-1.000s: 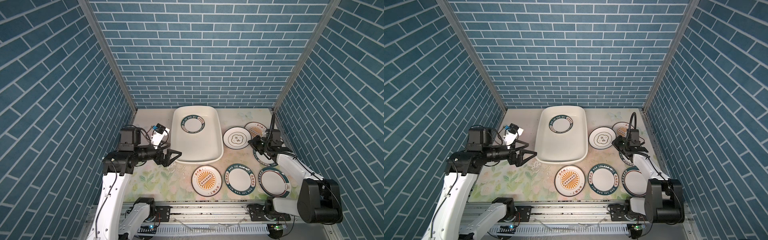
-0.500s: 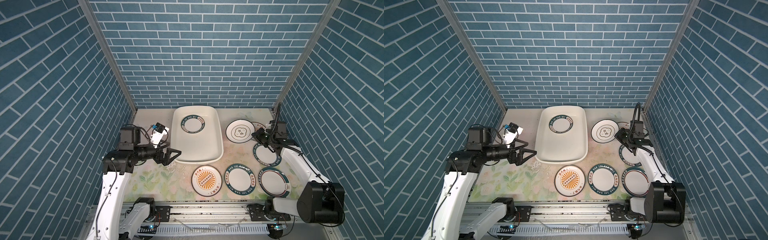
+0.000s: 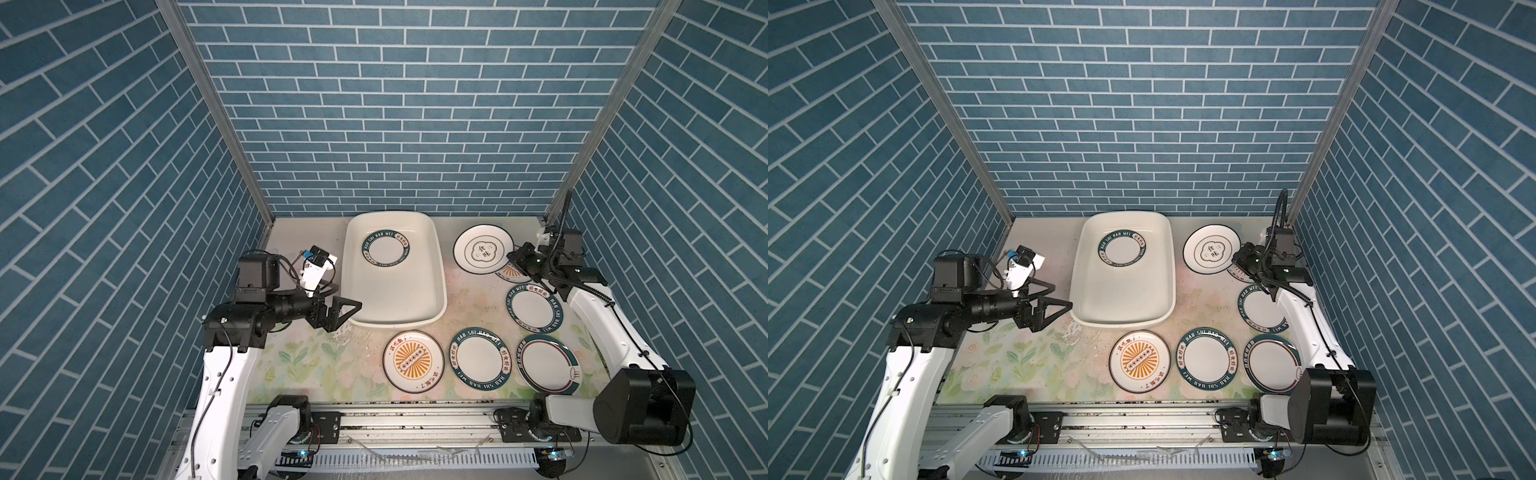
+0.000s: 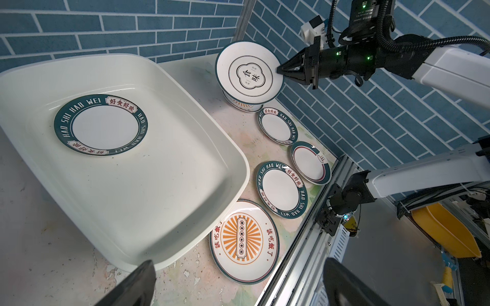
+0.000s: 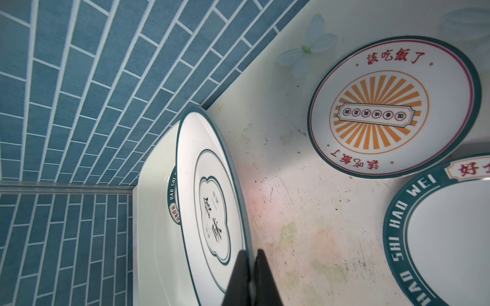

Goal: Place the plates into the plastic bin on the countertop

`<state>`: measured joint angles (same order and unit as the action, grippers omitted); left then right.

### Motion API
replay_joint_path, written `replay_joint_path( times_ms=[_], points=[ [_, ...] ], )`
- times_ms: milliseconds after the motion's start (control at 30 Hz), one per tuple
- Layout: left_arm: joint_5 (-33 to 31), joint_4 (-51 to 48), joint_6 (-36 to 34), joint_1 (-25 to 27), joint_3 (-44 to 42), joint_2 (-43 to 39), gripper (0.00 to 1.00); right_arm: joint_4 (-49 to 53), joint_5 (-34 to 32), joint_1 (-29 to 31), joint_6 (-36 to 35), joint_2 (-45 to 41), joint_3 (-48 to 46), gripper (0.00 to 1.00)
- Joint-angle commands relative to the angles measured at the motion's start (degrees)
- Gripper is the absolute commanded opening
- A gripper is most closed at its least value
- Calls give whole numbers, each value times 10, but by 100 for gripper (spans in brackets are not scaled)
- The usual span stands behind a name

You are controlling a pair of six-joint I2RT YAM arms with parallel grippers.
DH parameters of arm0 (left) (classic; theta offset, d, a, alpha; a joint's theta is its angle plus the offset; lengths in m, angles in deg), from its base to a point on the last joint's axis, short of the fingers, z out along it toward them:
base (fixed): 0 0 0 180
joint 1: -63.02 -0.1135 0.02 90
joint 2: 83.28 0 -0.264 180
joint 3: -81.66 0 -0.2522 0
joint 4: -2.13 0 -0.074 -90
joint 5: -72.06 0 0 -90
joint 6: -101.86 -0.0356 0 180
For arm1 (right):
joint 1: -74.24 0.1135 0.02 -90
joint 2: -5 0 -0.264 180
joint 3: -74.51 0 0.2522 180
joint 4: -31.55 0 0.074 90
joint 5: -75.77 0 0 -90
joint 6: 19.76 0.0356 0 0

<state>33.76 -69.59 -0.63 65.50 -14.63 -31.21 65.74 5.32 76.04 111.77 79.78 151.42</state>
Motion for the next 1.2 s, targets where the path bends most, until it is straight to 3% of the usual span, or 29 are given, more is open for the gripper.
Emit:
replay_joint_path(
  times_ms=[0,400,867,1167],
  points=[
    [4,-5,-1,-4,16,1,99,-3,27,-2,-5,10,23,1],
    [3,6,6,-7,13,-1,100,8,45,10,-7,23,61,1],
    [3,11,12,-16,15,0,100,36,16,74,-27,62,121,1],
    [13,14,18,-22,14,-1,100,25,4,151,-14,100,156,1]
  ],
)
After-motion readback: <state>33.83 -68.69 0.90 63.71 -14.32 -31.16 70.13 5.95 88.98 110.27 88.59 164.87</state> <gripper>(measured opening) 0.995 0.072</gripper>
